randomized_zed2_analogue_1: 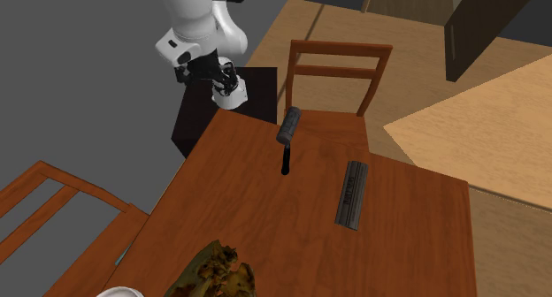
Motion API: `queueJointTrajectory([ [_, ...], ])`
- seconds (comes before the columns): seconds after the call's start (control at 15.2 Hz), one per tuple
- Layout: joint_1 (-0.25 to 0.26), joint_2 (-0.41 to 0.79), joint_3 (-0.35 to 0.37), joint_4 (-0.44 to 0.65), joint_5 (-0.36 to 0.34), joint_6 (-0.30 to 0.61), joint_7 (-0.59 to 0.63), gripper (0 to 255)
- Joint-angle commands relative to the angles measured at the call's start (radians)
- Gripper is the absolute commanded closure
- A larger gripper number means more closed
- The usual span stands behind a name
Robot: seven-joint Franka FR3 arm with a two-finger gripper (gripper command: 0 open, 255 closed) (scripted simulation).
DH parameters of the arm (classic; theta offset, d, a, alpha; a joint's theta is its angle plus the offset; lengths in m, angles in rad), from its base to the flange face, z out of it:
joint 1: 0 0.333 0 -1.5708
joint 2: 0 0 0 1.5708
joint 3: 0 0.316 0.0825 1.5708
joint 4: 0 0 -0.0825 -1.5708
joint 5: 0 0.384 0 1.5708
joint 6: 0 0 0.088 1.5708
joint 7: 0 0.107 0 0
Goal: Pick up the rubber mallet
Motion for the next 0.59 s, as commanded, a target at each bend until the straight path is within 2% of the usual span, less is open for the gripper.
queueJointTrajectory([
  [0.0, 0.005, 0.069, 0.03, 0.066, 0.026, 0.001, 0.053, 0],
  [0.53, 0.019, 0.322, 0.129, 0.345, 0.081, -0.019, 0.249, 0],
])
